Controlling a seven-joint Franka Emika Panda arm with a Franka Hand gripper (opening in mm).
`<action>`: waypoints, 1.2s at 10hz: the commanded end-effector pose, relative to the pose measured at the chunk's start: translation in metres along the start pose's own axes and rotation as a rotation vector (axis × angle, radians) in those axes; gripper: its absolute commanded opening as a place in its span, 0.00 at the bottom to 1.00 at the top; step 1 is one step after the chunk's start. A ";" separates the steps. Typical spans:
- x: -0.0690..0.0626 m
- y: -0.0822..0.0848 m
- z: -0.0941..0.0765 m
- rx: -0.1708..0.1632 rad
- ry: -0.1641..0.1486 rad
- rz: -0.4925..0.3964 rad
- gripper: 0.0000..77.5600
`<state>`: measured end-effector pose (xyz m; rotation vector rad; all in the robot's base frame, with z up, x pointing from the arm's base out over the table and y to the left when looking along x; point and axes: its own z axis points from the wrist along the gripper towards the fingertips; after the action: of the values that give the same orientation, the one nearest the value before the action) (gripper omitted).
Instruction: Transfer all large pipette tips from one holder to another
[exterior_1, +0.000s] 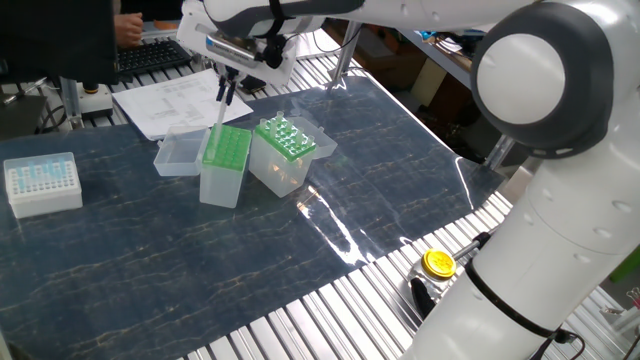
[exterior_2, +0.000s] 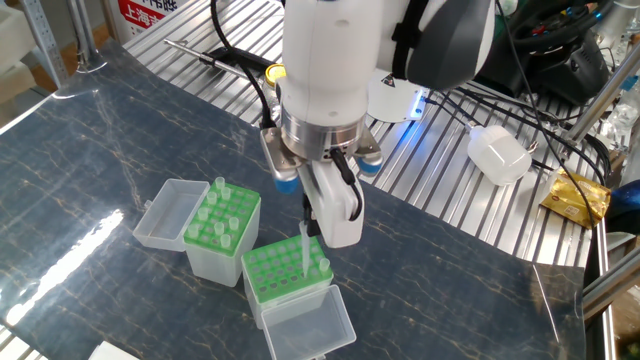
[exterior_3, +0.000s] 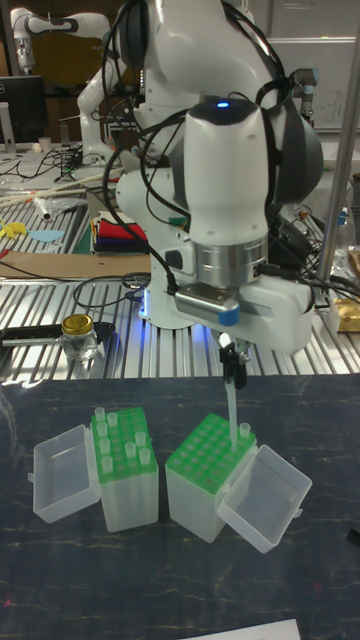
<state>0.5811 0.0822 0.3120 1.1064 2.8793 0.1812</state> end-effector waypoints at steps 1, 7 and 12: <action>0.003 -0.001 0.018 -0.006 -0.018 -0.023 0.02; 0.011 -0.001 0.048 0.033 -0.050 -0.022 0.02; 0.013 -0.001 0.049 0.036 -0.048 -0.030 1.00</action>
<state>0.5761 0.0930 0.2638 1.0610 2.8637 0.1044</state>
